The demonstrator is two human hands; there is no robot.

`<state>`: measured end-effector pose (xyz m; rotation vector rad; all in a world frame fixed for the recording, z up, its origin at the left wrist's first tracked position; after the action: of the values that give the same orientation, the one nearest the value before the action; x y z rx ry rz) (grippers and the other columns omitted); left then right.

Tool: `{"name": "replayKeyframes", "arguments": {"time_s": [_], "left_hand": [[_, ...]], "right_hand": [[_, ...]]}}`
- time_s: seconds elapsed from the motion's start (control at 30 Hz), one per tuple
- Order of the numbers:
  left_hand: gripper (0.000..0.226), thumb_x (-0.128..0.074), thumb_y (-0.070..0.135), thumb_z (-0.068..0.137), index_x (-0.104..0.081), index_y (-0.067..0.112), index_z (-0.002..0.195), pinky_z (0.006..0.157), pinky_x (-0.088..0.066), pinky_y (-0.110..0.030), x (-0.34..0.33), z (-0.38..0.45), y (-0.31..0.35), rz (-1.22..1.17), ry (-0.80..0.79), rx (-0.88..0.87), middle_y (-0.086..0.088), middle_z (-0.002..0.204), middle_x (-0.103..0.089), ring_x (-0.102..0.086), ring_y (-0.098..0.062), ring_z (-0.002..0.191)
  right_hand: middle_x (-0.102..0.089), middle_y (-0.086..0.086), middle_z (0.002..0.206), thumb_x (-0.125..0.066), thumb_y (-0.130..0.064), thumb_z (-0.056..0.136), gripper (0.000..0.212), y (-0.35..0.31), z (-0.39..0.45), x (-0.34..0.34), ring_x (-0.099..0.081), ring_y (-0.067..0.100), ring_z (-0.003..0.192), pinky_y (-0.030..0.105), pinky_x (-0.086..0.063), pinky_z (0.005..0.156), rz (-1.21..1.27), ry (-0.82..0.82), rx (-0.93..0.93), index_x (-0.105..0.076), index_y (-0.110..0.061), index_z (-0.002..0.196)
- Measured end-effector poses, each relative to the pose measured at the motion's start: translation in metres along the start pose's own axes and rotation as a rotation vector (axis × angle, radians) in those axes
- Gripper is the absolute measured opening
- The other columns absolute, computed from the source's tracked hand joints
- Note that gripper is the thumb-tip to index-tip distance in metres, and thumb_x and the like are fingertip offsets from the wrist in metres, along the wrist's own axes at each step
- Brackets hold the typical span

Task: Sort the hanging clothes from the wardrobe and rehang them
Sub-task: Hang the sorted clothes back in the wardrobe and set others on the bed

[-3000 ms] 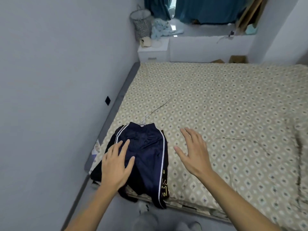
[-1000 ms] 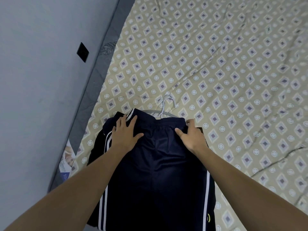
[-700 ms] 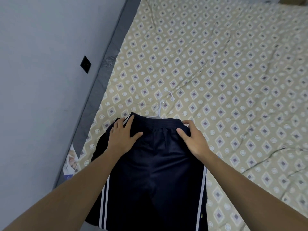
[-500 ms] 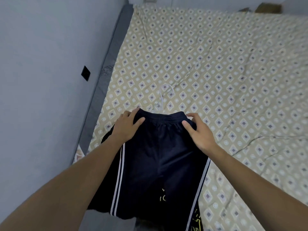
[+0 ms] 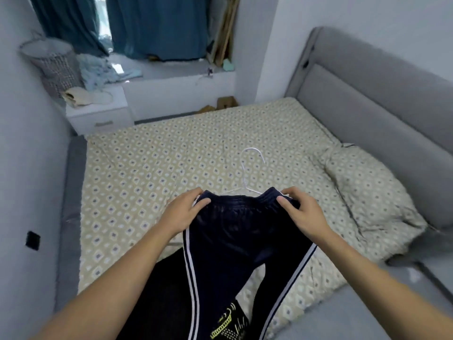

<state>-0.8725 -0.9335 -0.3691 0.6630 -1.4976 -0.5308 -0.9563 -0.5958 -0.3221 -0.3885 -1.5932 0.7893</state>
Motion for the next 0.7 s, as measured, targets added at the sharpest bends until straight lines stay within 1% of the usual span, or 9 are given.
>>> {"name": "replayKeyframes", "arguments": {"time_s": [0.07, 0.13, 0.23, 0.3, 0.37, 0.43, 0.5, 0.57, 0.7], "left_hand": [[0.029, -0.047, 0.057, 0.104, -0.053, 0.031, 0.094, 0.077, -0.05, -0.038, -0.005, 0.01, 0.057, 0.037, -0.038, -0.136, 0.009, 0.083, -0.062, -0.059, -0.006, 0.079], [0.033, -0.047, 0.06, 0.103, -0.047, 0.031, 0.088, 0.073, -0.051, -0.042, -0.012, 0.019, 0.111, 0.041, -0.047, -0.245, 0.006, 0.074, -0.059, -0.058, -0.009, 0.072], [0.04, -0.049, 0.069, 0.095, -0.057, 0.03, 0.094, 0.076, -0.053, -0.046, -0.028, 0.037, 0.189, -0.019, -0.043, -0.371, 0.006, 0.08, -0.066, -0.064, -0.011, 0.078], [0.044, -0.05, 0.071, 0.093, -0.062, 0.03, 0.097, 0.08, -0.053, -0.047, -0.042, 0.046, 0.248, -0.014, -0.087, -0.476, 0.008, 0.085, -0.068, -0.066, -0.012, 0.083], [0.042, -0.049, 0.07, 0.093, -0.06, 0.03, 0.094, 0.078, -0.053, -0.047, -0.059, 0.05, 0.311, 0.024, -0.149, -0.61, 0.008, 0.081, -0.066, -0.063, -0.013, 0.079], [0.045, -0.045, 0.071, 0.094, -0.058, 0.028, 0.093, 0.076, -0.052, -0.046, -0.08, 0.046, 0.378, 0.055, -0.196, -0.741, 0.007, 0.078, -0.064, -0.061, -0.015, 0.077], [0.046, -0.042, 0.069, 0.095, -0.06, 0.027, 0.096, 0.076, -0.051, -0.045, -0.105, 0.036, 0.442, 0.03, -0.24, -0.841, 0.006, 0.08, -0.065, -0.062, -0.016, 0.079], [0.045, -0.042, 0.065, 0.098, -0.062, 0.025, 0.097, 0.079, -0.051, -0.047, -0.134, 0.023, 0.5, -0.016, -0.291, -0.922, 0.005, 0.082, -0.067, -0.064, -0.016, 0.082], [0.039, -0.056, 0.057, 0.1, -0.062, 0.019, 0.093, 0.075, -0.049, -0.047, -0.199, -0.01, 0.605, -0.138, -0.365, -1.049, 0.0, 0.077, -0.064, -0.061, -0.02, 0.075]], "right_hand": [[-0.073, -0.019, 0.098, -0.059, -0.065, 0.092, 0.032, 0.006, -0.022, 0.048, -0.068, 0.008, 0.096, 0.043, -0.054, 0.09, -0.032, 0.089, -0.02, -0.067, -0.038, 0.107], [-0.073, -0.016, 0.1, -0.061, -0.06, 0.095, 0.03, 0.013, -0.045, 0.093, -0.068, 0.011, 0.097, 0.041, -0.053, 0.089, -0.084, 0.165, -0.009, -0.069, -0.033, 0.108], [-0.07, -0.017, 0.102, -0.063, -0.051, 0.099, 0.026, 0.032, -0.088, 0.159, -0.066, 0.013, 0.1, 0.035, -0.047, 0.084, -0.146, 0.301, -0.011, -0.069, -0.029, 0.11], [-0.067, -0.017, 0.099, -0.063, -0.048, 0.1, 0.022, 0.051, -0.125, 0.202, -0.063, 0.014, 0.098, 0.035, -0.044, 0.081, -0.18, 0.403, -0.054, -0.067, -0.028, 0.107], [-0.067, -0.015, 0.098, -0.062, -0.048, 0.1, 0.019, 0.071, -0.164, 0.242, -0.061, 0.013, 0.094, 0.038, -0.046, 0.08, -0.202, 0.51, -0.115, -0.064, -0.03, 0.104], [-0.065, -0.014, 0.096, -0.063, -0.045, 0.101, 0.015, 0.092, -0.205, 0.281, -0.059, 0.011, 0.089, 0.036, -0.044, 0.076, -0.199, 0.627, -0.162, -0.061, -0.03, 0.1], [-0.063, -0.012, 0.094, -0.064, -0.042, 0.101, 0.015, 0.115, -0.248, 0.319, -0.058, 0.012, 0.084, 0.034, -0.041, 0.072, -0.206, 0.732, -0.217, -0.059, -0.028, 0.099], [-0.062, -0.011, 0.092, -0.065, -0.04, 0.1, 0.016, 0.137, -0.29, 0.357, -0.058, 0.016, 0.083, 0.036, -0.042, 0.071, -0.242, 0.819, -0.268, -0.059, -0.025, 0.099], [-0.058, -0.01, 0.094, -0.067, -0.037, 0.1, 0.016, 0.181, -0.371, 0.426, -0.057, 0.018, 0.088, 0.033, -0.037, 0.074, -0.289, 0.944, -0.346, -0.061, -0.022, 0.102]]}}
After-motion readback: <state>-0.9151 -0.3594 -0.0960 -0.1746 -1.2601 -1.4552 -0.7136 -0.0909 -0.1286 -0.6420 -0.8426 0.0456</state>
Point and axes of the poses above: each hand's wrist, its own z-axis towards the middle knuckle, its own x-axis out of the back of the hand, y = z × x, the point moved 1 cm from there along z, towards the middle knuckle
